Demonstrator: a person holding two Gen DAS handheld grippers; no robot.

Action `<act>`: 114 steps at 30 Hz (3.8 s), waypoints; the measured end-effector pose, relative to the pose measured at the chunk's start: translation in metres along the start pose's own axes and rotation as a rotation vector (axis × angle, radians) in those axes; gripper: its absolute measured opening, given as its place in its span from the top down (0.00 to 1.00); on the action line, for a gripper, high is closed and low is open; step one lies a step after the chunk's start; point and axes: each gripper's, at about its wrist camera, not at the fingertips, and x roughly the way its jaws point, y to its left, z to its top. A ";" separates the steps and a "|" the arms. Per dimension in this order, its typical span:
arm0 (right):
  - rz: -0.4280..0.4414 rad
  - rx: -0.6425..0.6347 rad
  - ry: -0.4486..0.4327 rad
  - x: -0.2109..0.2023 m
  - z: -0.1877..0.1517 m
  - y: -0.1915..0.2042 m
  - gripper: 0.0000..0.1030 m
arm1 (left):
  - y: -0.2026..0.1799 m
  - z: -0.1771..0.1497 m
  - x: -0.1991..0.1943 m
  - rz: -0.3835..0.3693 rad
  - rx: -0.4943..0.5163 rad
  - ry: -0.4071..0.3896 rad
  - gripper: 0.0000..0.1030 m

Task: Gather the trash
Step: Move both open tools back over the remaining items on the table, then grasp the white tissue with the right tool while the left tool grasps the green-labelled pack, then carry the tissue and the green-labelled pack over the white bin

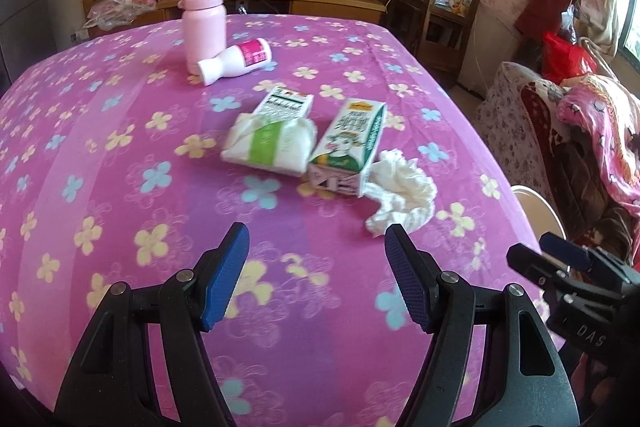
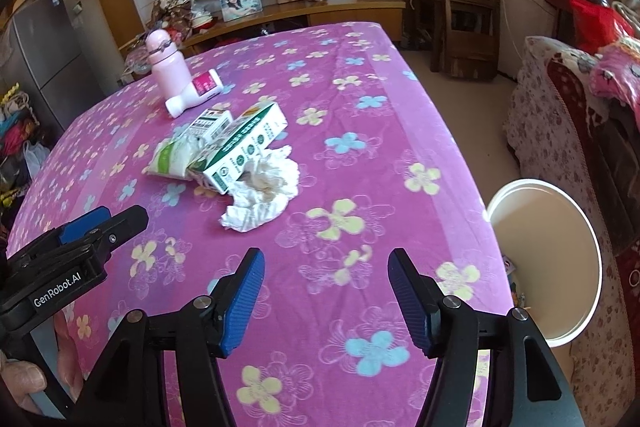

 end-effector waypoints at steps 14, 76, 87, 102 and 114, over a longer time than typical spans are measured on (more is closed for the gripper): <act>0.069 -0.042 0.049 0.053 0.026 0.024 0.29 | 0.064 0.019 0.018 -0.024 -0.080 0.048 0.33; 0.123 -0.087 0.064 0.057 -0.005 0.008 0.81 | 0.046 0.008 0.065 -0.025 -0.027 0.214 0.69; 0.129 -0.016 -0.021 0.006 -0.003 -0.019 0.81 | -0.011 -0.002 0.018 -0.101 0.041 0.132 0.70; 0.001 0.079 -0.085 -0.043 -0.007 -0.102 0.81 | -0.117 0.010 0.004 -0.178 0.190 0.086 0.70; -0.074 0.170 -0.084 -0.056 -0.023 -0.167 0.81 | -0.195 0.008 0.021 -0.221 0.299 0.101 0.70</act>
